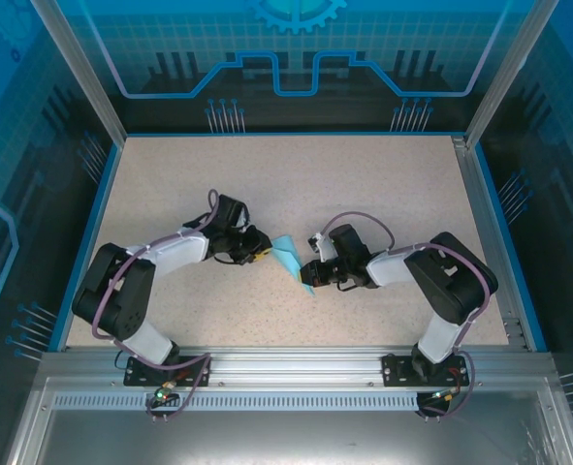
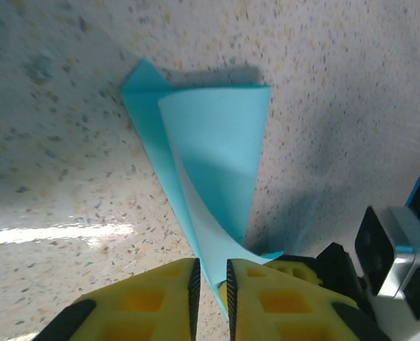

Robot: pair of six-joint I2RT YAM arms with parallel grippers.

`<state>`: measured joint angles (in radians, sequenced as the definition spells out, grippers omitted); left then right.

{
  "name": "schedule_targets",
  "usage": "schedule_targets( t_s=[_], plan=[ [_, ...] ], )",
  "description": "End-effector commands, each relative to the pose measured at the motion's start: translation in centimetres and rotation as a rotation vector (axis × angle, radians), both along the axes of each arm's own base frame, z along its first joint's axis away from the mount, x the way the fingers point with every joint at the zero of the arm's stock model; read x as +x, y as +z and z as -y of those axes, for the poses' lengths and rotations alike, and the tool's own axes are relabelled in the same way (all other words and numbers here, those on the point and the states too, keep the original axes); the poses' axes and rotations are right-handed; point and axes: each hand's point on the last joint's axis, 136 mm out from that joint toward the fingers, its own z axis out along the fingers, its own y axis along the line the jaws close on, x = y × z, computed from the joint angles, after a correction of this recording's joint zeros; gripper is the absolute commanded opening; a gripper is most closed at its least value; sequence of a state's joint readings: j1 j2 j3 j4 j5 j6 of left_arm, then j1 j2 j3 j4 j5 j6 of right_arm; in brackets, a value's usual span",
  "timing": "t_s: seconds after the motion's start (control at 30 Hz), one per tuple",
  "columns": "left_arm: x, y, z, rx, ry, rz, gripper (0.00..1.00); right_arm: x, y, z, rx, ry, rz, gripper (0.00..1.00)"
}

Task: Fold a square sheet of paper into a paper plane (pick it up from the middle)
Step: Fold the wing for the fifth time at the center of the table.

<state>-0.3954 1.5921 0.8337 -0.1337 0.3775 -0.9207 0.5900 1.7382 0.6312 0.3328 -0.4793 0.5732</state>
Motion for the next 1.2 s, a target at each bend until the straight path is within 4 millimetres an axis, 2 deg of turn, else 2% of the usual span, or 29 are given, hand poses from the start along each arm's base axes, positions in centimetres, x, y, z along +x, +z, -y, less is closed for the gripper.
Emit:
schedule_targets(
  t_s=[0.0,0.17,0.57,1.0,1.17],
  plan=[
    [-0.3,1.2,2.0,-0.098,-0.042,0.066,0.17,-0.2,-0.5,0.4,-0.005,-0.016,-0.081,0.06],
    [-0.8,0.8,3.1,-0.136,-0.054,0.119,0.16,-0.4,-1.1,0.8,-0.010,-0.045,-0.166,0.05],
    [-1.5,0.0,5.8,-0.190,-0.112,0.189,0.17,-0.8,-2.3,1.5,-0.023,-0.090,-0.226,0.05],
    [-1.8,-1.6,5.9,-0.170,-0.128,0.176,0.22,-0.8,-3.1,2.0,-0.033,-0.118,-0.250,0.05],
    [-1.1,-1.5,6.3,-0.173,-0.137,0.205,0.23,-0.9,-3.3,1.9,-0.033,-0.113,-0.257,0.05]
  ],
)
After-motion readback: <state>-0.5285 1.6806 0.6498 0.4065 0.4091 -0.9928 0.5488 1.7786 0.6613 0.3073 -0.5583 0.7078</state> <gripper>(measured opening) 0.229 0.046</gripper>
